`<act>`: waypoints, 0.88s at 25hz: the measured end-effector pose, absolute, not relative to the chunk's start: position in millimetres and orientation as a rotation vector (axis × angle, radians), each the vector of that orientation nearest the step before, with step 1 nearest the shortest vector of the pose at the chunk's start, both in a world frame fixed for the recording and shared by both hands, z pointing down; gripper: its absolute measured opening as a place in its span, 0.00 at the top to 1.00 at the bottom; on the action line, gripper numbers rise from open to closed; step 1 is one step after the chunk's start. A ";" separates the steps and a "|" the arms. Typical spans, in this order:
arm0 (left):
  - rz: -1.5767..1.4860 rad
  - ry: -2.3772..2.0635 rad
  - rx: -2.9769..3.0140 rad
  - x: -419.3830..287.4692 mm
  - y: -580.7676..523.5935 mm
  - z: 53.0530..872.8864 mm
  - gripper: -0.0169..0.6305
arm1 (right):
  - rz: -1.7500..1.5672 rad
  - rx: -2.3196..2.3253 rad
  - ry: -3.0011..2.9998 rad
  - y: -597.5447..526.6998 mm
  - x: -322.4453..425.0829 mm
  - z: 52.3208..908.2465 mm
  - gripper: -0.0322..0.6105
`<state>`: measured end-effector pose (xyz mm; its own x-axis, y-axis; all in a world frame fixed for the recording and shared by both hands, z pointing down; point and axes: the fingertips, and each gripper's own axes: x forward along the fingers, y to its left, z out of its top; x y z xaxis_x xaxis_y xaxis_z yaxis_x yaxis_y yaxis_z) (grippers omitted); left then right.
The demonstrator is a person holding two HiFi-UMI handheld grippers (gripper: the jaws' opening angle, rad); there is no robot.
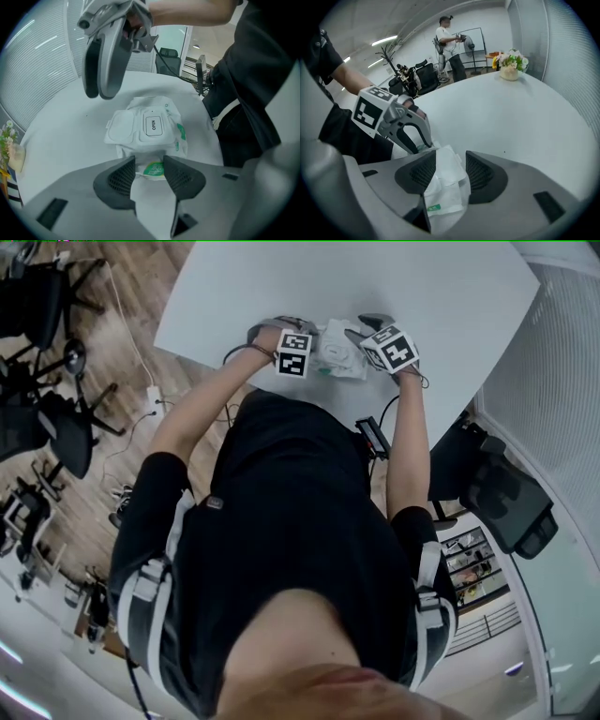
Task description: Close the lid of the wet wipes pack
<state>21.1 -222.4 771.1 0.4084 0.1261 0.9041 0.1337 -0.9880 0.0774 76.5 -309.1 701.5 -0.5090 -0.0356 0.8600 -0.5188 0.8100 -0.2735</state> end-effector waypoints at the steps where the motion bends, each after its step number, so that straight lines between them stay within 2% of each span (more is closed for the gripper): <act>1: -1.688 -0.247 -2.629 20.7 -222.4 771.0 0.68 | 0.638 0.383 -2.019 -309.1 76.2 710.8 0.62; 12: -1.658 -0.238 -2.630 20.9 -223.6 768.6 0.67 | 0.719 0.130 -1.932 -306.9 67.6 765.4 0.62; 22: -1.640 -0.221 -2.640 18.5 -222.1 768.5 0.67 | 0.717 0.039 -1.950 -295.7 65.3 740.9 0.78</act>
